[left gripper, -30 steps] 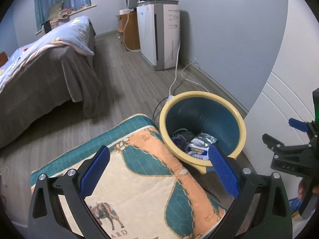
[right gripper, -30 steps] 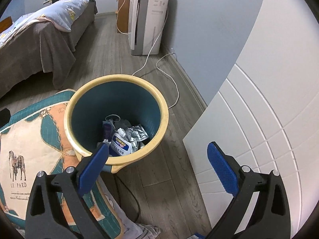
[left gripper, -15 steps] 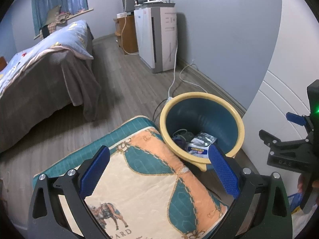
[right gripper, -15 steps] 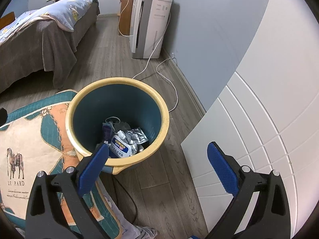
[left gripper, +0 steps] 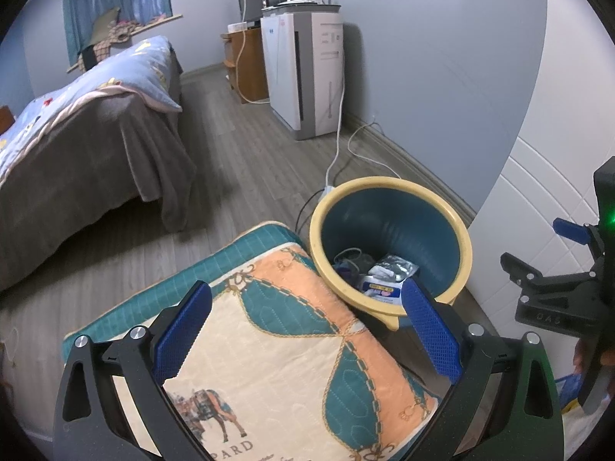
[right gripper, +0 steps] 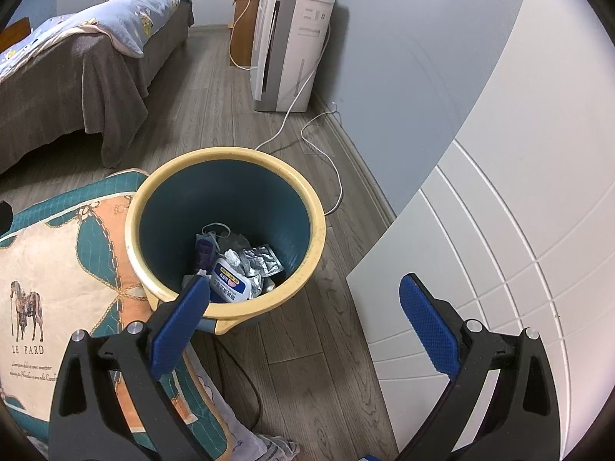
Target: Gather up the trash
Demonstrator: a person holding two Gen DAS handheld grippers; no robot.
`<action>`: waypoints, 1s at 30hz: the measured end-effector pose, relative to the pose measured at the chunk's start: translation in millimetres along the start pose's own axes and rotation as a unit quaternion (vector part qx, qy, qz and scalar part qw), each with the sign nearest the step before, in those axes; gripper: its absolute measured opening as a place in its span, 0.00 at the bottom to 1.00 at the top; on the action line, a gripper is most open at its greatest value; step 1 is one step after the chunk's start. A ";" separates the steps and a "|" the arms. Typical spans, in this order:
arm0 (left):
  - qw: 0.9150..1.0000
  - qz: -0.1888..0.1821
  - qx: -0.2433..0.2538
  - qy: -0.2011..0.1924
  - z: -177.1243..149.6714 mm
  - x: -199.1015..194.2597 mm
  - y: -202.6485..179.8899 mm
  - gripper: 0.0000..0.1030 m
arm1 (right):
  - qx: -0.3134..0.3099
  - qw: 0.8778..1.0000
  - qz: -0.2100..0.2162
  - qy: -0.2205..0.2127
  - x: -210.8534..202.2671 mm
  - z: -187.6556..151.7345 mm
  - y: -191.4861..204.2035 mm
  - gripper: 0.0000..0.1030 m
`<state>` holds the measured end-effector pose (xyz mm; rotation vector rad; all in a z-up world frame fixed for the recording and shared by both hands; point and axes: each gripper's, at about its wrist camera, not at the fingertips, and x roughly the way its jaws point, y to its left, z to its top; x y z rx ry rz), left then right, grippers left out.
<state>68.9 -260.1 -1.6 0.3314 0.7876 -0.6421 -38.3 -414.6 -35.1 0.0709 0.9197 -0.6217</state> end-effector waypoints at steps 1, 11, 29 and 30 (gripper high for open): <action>1.000 0.000 0.000 0.000 0.0 0.0 0.0 0.95 | 0.000 1.000 0.000 0.001 0.3 0.0 0.0 0.94; 1.000 0.000 0.000 0.001 -0.4 0.5 0.3 0.95 | -0.002 1.000 -0.001 0.002 0.4 0.1 -1.3 0.94; 1.000 -0.001 0.000 0.000 -1.6 0.4 1.3 0.95 | -0.004 1.000 -0.002 0.003 -1.0 -1.4 1.8 0.94; 1.000 0.000 0.000 0.000 -1.4 0.4 1.1 0.95 | -0.004 1.000 -0.002 0.003 -0.7 -1.2 1.6 0.94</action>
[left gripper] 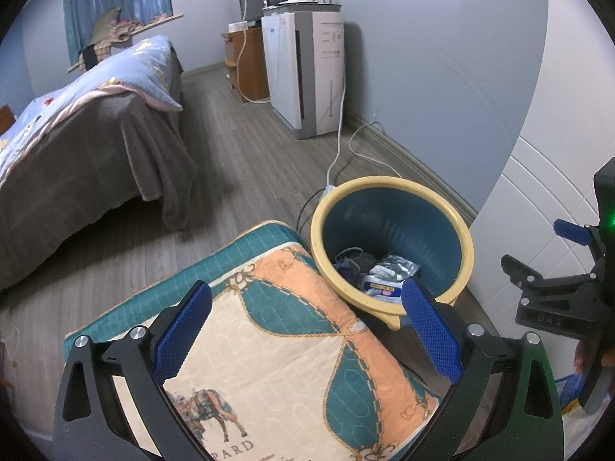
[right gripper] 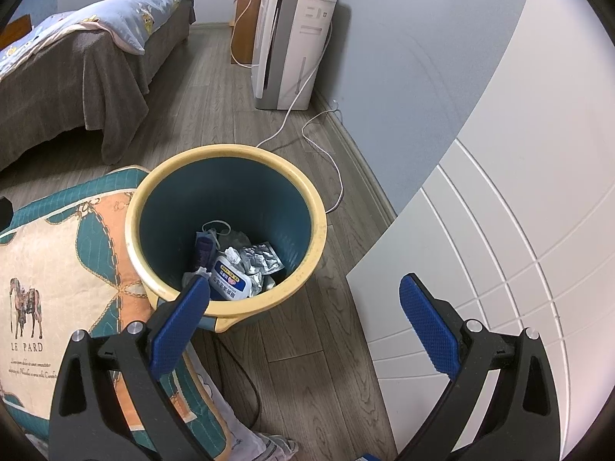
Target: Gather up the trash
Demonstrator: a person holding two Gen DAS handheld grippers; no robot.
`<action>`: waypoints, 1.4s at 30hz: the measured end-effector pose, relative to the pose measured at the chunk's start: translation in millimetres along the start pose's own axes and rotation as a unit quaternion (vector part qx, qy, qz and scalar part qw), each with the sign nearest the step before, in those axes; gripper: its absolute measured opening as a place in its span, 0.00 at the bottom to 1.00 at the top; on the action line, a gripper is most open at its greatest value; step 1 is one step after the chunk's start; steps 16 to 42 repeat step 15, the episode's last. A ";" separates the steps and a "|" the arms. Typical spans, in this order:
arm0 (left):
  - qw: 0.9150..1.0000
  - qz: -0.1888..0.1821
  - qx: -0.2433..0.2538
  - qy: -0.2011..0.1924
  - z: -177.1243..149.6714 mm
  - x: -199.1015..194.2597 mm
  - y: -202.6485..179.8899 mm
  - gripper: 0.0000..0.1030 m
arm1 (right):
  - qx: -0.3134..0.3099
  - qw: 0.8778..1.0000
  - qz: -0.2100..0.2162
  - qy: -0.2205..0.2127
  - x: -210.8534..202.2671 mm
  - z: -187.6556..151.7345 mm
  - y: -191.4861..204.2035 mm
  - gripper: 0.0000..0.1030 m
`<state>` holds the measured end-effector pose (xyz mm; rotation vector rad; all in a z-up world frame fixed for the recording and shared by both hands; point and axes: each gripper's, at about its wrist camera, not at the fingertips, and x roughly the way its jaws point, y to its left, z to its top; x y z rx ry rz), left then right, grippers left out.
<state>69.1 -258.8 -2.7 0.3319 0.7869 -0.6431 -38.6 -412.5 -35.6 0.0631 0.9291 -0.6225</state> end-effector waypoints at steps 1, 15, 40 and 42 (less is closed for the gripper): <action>1.000 -0.001 0.000 0.000 -0.2 -0.2 1.3 0.95 | 0.001 1.000 0.000 0.001 -0.2 0.0 0.2 0.94; 1.000 -0.007 -0.018 -0.009 -11.8 -40.0 35.2 0.95 | 0.025 0.996 0.014 0.090 10.3 9.0 53.9 0.94; 1.000 -0.007 -0.018 -0.009 -11.8 -40.0 35.2 0.95 | 0.025 0.996 0.014 0.090 10.3 9.0 53.9 0.94; 1.000 -0.007 -0.018 -0.009 -11.8 -40.0 35.2 0.95 | 0.025 0.996 0.014 0.090 10.3 9.0 53.9 0.94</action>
